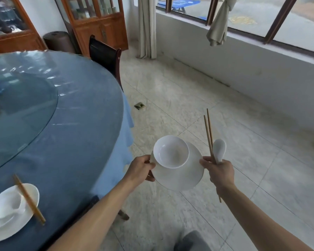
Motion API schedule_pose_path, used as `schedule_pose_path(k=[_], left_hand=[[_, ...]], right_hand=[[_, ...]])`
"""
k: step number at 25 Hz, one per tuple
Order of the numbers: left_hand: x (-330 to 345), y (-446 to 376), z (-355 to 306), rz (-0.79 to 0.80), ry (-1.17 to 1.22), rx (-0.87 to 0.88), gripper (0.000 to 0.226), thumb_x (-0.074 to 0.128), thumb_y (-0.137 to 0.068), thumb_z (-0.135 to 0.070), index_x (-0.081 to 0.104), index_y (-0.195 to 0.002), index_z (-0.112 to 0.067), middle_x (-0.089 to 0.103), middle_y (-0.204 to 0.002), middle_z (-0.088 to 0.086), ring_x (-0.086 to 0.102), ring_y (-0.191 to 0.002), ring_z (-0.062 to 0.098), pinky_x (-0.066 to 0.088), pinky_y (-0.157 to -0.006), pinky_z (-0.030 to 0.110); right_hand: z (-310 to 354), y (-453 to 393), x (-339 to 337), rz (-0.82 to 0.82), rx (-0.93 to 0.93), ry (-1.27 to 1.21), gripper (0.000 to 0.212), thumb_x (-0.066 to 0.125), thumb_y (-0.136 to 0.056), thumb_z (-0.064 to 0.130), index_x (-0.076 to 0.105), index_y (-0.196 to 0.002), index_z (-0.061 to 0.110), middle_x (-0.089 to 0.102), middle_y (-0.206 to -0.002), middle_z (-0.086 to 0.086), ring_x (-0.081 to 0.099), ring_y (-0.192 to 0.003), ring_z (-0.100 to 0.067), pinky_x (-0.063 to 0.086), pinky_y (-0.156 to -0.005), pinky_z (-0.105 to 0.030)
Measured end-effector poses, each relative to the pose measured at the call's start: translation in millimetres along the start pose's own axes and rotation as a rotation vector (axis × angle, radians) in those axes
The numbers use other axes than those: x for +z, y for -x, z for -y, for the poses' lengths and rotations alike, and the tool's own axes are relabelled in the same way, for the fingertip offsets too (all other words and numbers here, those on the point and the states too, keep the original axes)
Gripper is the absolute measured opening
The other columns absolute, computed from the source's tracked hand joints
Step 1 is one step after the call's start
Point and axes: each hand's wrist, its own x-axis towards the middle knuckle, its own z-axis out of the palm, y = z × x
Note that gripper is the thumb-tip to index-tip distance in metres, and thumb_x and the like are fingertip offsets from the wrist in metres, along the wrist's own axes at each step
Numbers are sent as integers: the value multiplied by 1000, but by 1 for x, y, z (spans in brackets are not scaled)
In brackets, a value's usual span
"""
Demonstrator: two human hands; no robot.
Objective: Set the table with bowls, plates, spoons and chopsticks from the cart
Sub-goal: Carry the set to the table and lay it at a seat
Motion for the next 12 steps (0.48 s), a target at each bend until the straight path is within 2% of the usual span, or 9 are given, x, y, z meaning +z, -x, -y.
schedule_pose_path(k=[5,9,12], left_hand=[[-18,-73,-29,-65,-14,-2,22,53,-96,-5,69,-105,-17,68,-99,13,69,-68,20,57,-55,27],[-23,-135,-56,-152,-21,-13,25,51,-98,-4,65,-117,-12,62,-89,6,67,-61,20,59,-55,29],[-27,-178,-79,-204,-18,-29,27,52,-98,-3,63,-121,-10,62,-87,5,68,-63,20,59,-56,29]], right_hand=[[39,-79,42,70,-27,2,8,79,-77,15,76,-77,21,66,-69,-1,45,-50,-13,37,-48,-27],[73,-152,73,144,-54,10,9,79,-76,15,75,-74,23,67,-68,0,44,-46,-10,37,-45,-27],[100,-203,94,199,-67,34,13,80,-75,17,74,-70,27,70,-70,2,45,-46,-10,38,-47,-28]])
